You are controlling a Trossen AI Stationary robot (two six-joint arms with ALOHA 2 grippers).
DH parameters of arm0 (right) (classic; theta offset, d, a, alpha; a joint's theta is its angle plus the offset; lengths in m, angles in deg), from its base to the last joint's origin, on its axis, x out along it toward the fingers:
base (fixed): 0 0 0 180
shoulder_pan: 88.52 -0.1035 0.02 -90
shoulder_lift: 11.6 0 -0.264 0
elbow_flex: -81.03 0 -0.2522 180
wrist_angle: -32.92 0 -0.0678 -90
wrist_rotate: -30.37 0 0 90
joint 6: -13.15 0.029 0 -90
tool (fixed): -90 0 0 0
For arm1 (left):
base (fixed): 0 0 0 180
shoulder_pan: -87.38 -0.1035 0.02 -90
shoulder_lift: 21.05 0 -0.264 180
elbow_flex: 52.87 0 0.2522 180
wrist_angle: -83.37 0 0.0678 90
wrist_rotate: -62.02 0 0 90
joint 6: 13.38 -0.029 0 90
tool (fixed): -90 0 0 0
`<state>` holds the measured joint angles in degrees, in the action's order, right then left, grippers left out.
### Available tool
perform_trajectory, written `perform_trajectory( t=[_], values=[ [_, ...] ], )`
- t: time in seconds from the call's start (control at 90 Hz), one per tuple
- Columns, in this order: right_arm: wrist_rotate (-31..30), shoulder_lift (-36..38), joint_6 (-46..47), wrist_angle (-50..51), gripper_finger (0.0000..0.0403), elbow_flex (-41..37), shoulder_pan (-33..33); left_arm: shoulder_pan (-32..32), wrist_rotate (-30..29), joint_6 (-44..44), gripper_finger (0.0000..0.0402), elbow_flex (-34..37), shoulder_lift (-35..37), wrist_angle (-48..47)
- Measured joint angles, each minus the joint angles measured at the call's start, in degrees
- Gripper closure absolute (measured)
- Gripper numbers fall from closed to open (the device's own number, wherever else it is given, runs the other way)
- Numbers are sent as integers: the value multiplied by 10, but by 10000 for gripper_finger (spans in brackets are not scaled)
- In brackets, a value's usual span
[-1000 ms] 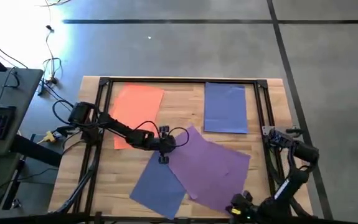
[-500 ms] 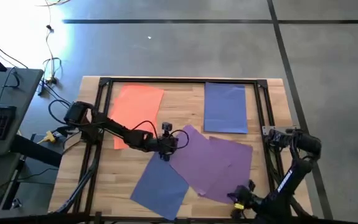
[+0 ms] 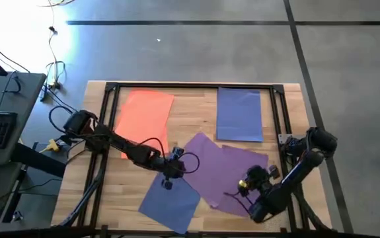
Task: Organize paper
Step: Stack the purple paper on top of the purple paper
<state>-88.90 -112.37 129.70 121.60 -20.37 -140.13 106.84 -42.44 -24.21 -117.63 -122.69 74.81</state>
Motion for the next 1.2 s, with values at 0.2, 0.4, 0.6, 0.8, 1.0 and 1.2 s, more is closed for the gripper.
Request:
perform_trajectory(
  t=[0.2, 0.4, 0.6, 0.8, 1.0, 1.2],
  values=[
    [4, 135, 4, -204, 184, -170, 3, -11, -15, -17, 402, 0, -16, 29],
    [8, 225, 4, -384, 165, -308, 11, -20, -13, -13, 402, 0, -19, 30],
    [9, 246, 0, -512, 165, -383, 26, -28, -11, -12, 402, 0, -43, 45],
    [12, 246, -45, -588, 165, -399, 50, -34, -17, -17, 402, 0, -77, 64],
    [58, 239, -114, -655, 165, -398, 78, -45, -19, -10, 402, -2, -97, 90],
    [56, 239, -149, -683, 165, -399, 95, -45, -18, -3, 402, -2, -98, 89]
  ],
)
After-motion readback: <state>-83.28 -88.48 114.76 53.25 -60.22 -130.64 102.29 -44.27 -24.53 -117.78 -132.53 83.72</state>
